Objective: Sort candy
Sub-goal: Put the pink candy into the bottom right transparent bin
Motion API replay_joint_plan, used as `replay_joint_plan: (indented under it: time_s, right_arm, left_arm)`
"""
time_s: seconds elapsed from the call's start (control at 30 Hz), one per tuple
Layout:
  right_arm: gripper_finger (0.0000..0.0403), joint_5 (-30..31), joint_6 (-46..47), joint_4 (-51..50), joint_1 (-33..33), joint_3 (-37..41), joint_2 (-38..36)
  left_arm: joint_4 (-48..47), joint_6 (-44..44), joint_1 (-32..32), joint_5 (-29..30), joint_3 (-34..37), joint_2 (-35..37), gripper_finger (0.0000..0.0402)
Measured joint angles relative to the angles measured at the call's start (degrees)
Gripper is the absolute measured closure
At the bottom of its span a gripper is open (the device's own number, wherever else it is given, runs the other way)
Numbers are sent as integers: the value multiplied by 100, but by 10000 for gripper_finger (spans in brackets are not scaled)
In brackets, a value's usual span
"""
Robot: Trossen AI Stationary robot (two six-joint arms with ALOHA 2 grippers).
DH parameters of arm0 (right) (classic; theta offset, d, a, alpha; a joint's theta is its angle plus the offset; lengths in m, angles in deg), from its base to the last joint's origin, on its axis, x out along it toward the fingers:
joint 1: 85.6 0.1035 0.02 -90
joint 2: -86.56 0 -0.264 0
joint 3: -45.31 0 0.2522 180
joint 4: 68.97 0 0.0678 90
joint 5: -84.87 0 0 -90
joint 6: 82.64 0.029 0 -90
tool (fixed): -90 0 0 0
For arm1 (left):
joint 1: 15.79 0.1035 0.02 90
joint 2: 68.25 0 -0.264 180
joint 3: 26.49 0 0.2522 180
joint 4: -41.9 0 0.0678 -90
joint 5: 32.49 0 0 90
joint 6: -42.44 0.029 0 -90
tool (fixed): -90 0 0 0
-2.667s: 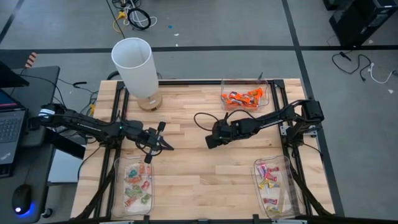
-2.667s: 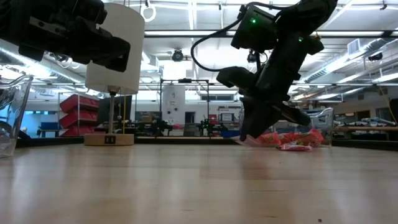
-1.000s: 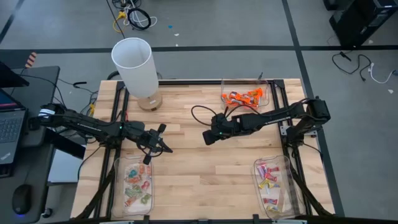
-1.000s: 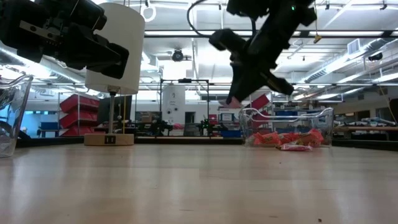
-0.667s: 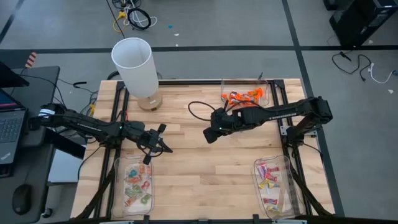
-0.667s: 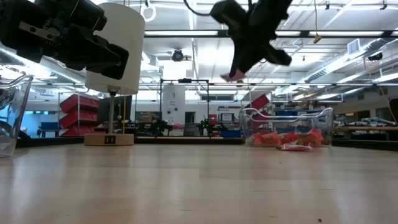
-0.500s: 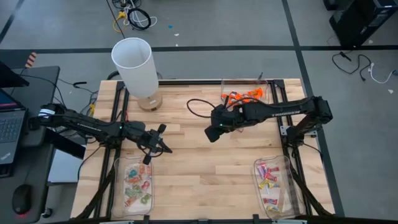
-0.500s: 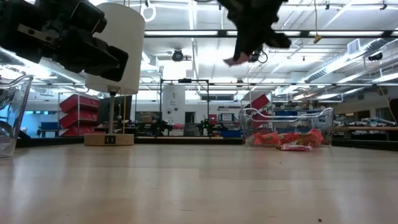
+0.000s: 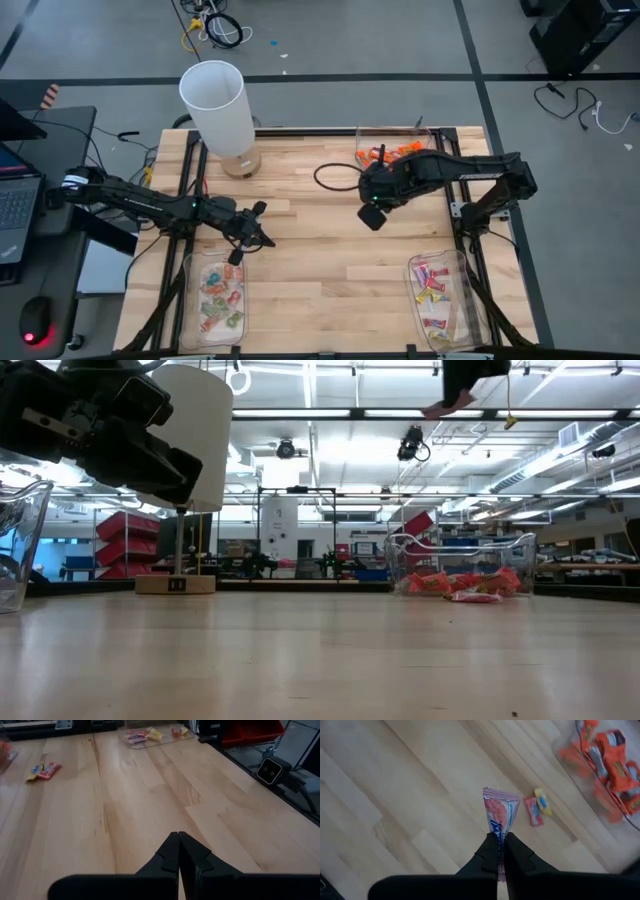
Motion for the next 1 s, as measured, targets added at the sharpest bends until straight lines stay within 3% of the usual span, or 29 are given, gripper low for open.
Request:
replay_joint_plan:
  time_s: [0.4, 0.6, 0.8, 1.0]
  right_arm:
    - [396, 302, 995, -416, 1049, 0, -486]
    - [396, 500, 1618, -418, 1650, 109, -722]
    - [400, 507, 2033, -416, 2120, 749, -1032]
    - [400, 294, 2812, -412, 2611, 1617, -1555]
  left_arm:
    - [49, -29, 0, 11, 0, 1, 397]
    - [856, -90, 0, 64, 0, 0, 397]
    - [2086, -86, 2, 163, 0, 1, 397]
    - [2400, -79, 2, 239, 0, 2, 397]
